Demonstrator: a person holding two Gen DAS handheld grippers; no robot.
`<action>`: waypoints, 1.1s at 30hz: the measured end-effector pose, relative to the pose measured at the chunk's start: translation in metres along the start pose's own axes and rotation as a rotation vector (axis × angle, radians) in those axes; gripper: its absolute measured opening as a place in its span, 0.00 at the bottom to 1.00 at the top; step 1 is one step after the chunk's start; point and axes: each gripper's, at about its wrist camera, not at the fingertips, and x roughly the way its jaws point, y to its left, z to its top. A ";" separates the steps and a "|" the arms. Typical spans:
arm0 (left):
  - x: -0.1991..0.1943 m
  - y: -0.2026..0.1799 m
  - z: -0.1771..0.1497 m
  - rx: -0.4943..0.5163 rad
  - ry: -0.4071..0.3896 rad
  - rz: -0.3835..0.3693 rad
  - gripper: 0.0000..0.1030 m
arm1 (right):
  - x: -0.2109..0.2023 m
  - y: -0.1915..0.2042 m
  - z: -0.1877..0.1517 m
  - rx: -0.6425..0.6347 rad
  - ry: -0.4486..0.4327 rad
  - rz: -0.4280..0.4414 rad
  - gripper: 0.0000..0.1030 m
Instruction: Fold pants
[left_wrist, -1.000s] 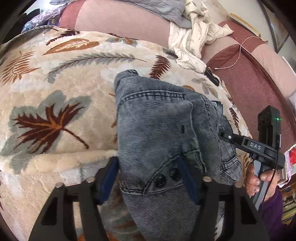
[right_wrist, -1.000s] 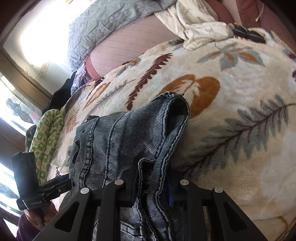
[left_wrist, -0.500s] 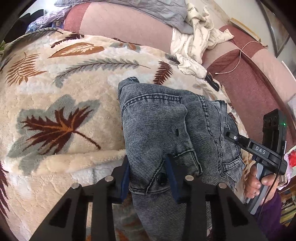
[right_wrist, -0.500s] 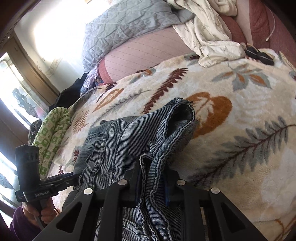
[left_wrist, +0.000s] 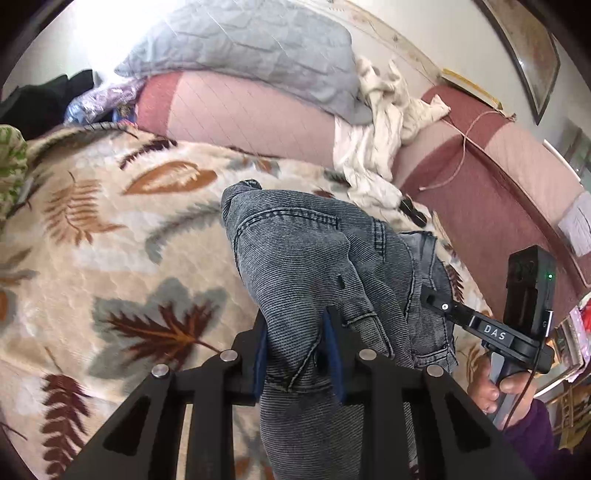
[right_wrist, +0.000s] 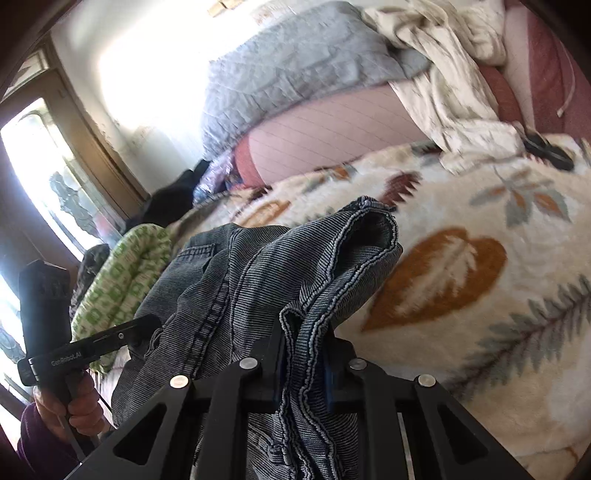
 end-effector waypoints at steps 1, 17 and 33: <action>-0.001 0.001 0.004 -0.005 -0.003 0.008 0.28 | 0.001 0.004 0.003 0.006 -0.007 0.009 0.16; 0.011 0.069 0.005 -0.090 0.037 0.170 0.28 | 0.064 0.039 0.011 0.067 0.042 0.048 0.16; 0.028 0.071 -0.020 -0.044 0.094 0.438 0.57 | 0.090 0.034 -0.011 -0.037 0.162 -0.175 0.47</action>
